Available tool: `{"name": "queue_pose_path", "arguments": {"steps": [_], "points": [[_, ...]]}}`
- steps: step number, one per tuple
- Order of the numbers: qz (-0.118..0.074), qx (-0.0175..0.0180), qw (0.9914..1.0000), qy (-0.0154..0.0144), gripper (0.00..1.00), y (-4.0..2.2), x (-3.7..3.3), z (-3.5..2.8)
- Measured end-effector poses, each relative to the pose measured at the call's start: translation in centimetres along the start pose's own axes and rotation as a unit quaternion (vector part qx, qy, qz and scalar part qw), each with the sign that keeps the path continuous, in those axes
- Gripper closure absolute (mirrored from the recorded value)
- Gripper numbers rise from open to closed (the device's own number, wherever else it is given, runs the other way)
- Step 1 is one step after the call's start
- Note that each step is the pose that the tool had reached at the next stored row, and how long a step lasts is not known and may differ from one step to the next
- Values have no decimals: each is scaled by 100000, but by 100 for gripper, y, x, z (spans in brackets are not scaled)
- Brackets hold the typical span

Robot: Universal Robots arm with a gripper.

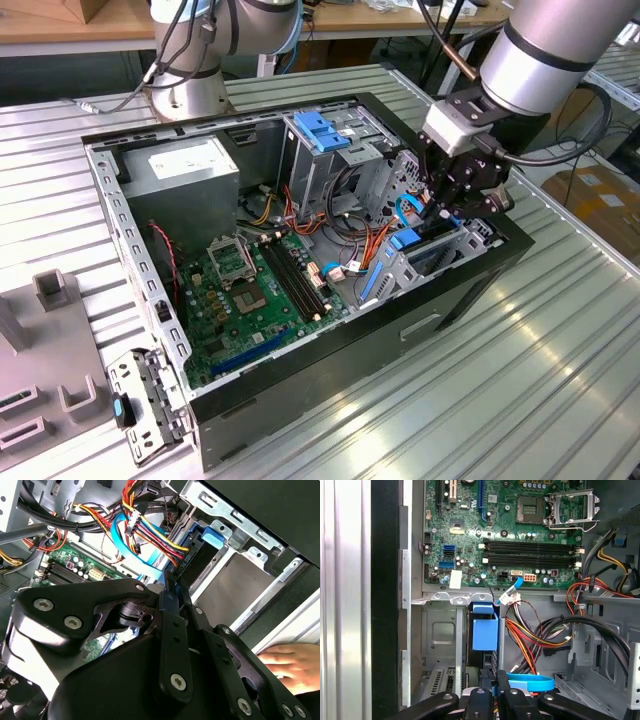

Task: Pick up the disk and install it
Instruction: 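Insert the second disk wire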

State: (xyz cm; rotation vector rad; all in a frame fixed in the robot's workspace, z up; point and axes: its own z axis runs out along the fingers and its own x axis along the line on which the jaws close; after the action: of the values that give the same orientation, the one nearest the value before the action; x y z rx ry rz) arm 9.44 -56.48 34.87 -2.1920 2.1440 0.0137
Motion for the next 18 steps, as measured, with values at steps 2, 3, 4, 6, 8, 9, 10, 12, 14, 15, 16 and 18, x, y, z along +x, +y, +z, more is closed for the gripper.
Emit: {"name": "queue_pose_path", "arguments": {"steps": [2,3,4,6,8,9,10,12,14,15,16,18], "points": [[40,4,100000,10,84,0,0,1],[52,5,100000,3,84,0,0,4],[63,8,100000,5,84,0,0,8],[66,10,100000,2,84,0,2,15],[65,10,100000,0,84,1,3,26],[64,8,100000,3,84,1,4,30],[66,9,100000,0,84,1,4,37],[65,9,100000,4,84,2,8,59],[70,9,100000,0,84,3,11,72],[69,9,100000,2,84,3,11,72],[70,8,100000,1,84,3,11,73],[69,9,100000,-18,84,3,11,75]]}}
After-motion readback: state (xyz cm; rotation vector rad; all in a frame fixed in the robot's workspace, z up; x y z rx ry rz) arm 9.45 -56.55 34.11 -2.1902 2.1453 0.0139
